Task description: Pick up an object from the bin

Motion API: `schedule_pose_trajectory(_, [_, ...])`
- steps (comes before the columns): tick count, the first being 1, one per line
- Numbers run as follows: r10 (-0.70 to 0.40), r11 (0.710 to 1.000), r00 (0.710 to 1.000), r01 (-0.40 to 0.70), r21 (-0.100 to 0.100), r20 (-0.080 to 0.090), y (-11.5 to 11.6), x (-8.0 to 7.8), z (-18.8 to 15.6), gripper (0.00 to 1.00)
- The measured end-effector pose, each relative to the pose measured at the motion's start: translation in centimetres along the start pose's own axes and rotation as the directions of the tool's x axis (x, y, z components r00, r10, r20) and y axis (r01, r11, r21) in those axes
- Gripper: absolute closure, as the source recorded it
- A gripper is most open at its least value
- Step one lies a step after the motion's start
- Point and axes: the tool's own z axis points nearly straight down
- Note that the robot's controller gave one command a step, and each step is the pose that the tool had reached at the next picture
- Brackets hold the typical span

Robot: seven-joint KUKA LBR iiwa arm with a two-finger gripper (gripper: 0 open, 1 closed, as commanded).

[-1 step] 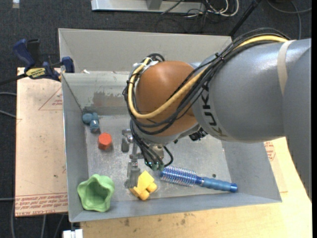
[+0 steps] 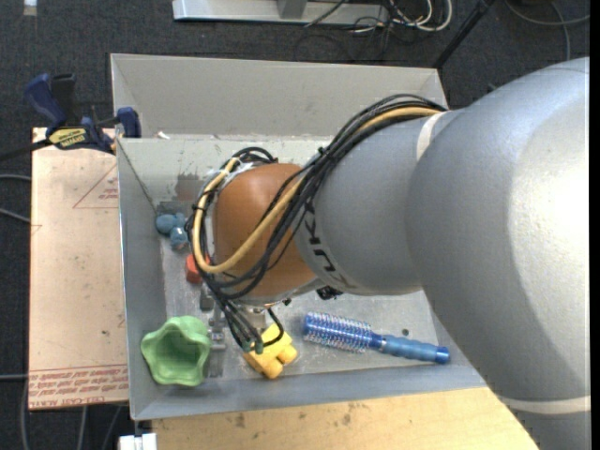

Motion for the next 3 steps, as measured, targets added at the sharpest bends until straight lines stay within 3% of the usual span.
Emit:
schedule_pose_trajectory(1, [0.155,0.988,0.988,-0.155,0.000,-0.003,2.0,0.9,0.2,0.00])
schedule_pose_trajectory(2, [0.290,0.957,0.957,-0.290,0.003,-0.005,1.2,0.8,2.2,0.00])
schedule_pose_trajectory(3, [0.430,0.903,0.903,-0.430,0.002,-0.004,1.5,0.6,5.1,0.00])
